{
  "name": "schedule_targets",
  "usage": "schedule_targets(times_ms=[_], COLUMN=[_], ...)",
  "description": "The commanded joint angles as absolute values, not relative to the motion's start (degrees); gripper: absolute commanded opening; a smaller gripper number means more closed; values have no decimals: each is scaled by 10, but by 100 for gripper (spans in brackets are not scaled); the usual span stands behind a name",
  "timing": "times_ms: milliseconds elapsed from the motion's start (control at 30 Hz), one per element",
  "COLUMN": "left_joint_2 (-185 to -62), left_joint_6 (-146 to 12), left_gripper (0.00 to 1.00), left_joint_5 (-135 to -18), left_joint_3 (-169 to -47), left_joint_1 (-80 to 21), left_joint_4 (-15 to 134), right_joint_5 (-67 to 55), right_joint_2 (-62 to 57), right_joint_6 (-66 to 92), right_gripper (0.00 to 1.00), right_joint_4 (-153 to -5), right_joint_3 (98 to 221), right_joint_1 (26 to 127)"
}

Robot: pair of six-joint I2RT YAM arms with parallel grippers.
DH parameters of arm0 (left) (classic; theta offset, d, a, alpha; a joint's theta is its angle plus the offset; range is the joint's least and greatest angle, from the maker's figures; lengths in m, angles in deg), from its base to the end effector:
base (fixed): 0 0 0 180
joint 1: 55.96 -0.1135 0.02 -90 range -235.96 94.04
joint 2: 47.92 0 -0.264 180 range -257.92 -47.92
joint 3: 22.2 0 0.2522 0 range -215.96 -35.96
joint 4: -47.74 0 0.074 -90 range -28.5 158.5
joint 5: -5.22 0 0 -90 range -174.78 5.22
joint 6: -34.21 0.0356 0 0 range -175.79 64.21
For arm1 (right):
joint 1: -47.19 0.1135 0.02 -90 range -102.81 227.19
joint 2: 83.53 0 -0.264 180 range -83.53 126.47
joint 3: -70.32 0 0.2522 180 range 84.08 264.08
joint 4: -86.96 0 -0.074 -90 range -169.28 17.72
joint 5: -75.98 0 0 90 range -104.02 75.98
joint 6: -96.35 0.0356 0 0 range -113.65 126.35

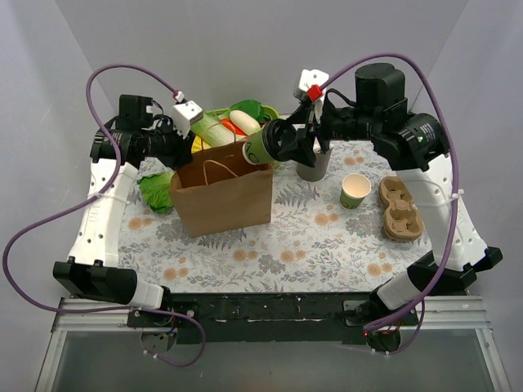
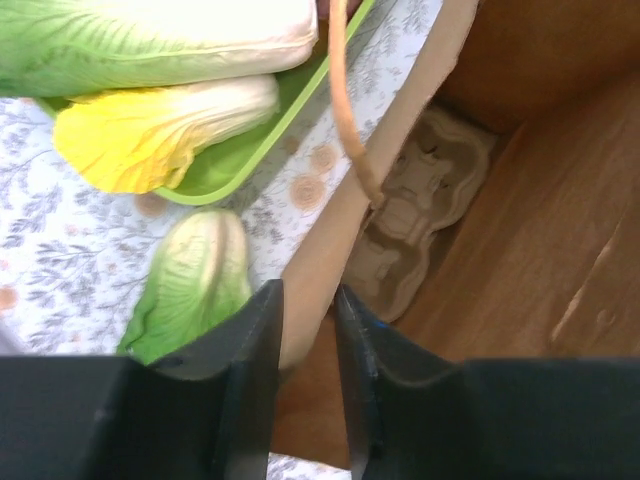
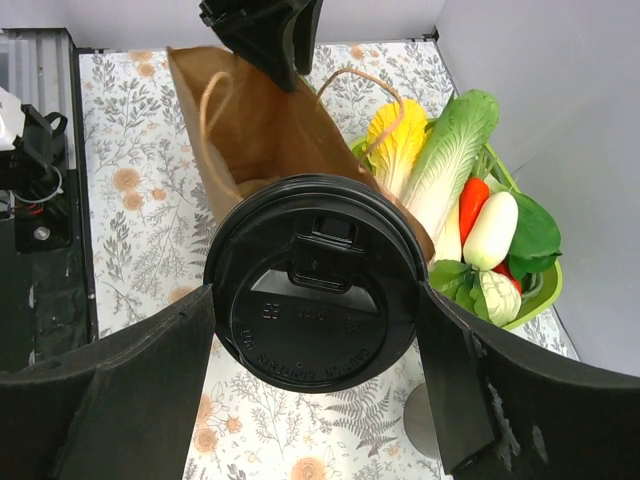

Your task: Pack the takeout coffee

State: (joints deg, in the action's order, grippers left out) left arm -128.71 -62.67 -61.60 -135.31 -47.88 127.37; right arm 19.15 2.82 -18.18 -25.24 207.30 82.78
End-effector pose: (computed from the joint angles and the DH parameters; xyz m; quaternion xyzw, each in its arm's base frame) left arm 0.2587 -0.0509 0.4305 0.0827 0.9116 -0.2320 0.3292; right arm 0.2020 0.1685 0.5413 -0.5330 0.5827 0.2835 0.5441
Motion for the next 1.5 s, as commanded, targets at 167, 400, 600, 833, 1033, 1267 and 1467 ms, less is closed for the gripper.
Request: schedule_targets(times_ms=[167,400,600,833,1033,1267,1467], left_joint_2=[-1299,-1257,-1225,-1204,-1205,-1198,-1191], left_joint_6=[-621,-627,-588,-597,-612,-615,-592], left_gripper=[0,0,0,0,0,0,0], left_joint_5=[-519,-530,-540,-543,-547,-528,-522], left_joint_3=[-1374,-1375,-1354,-1304,-1297,-1275,-1270], left_joint_1=[-478,-470,-438,-372,-370,-365,-359], left_joint_4=[1293,1197,1162,1151,1136,1127,1120], right_joint_5=[183,152,128,134,148,120,104], right_joint_2=[41,24,11,-18,-35,-71,-50], right_joint_6=[-185,-190,-208,-219,-237,-270,-286], right_gripper=[43,42,42,41,41,39,36], right_joint_4=[-292,-296,-291,-305,-288,-286,-286], right_joint_3=[2109,2106,2088,2020,1988,1902,1910], right_joint_1=[832,833,833,833,851,880,881])
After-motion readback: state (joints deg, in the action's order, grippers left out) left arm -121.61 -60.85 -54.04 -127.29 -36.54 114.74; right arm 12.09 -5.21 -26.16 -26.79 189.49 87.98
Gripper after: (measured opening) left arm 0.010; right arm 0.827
